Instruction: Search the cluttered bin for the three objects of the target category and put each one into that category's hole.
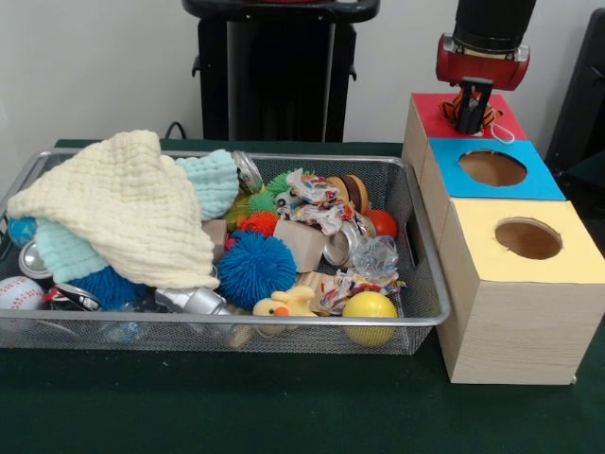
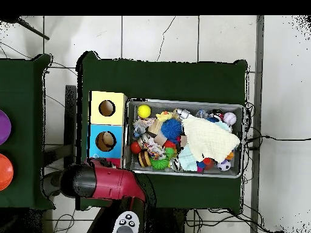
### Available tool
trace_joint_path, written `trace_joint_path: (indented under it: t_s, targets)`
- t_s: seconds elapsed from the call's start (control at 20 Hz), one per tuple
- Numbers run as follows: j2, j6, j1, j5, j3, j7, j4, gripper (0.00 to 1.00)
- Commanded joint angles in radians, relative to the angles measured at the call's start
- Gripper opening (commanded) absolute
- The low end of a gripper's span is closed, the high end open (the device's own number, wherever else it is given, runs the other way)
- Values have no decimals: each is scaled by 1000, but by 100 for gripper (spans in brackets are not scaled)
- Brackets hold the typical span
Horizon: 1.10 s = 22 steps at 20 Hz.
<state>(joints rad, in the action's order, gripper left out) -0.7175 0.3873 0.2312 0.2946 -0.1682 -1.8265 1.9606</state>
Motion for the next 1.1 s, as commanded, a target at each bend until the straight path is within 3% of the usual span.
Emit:
trace_joint_path:
  t_s: [0.05, 0.2, 0.6, 1.1]
  targets:
    - [90, 18, -12, 44, 104, -205, 44, 0]
    - [79, 98, -7, 52, 93, -217, 34, 0]
    - [67, 131, 9, 44, 72, -218, 27, 0]
    - [27, 330, 36, 6, 5, -223, -76, 0]
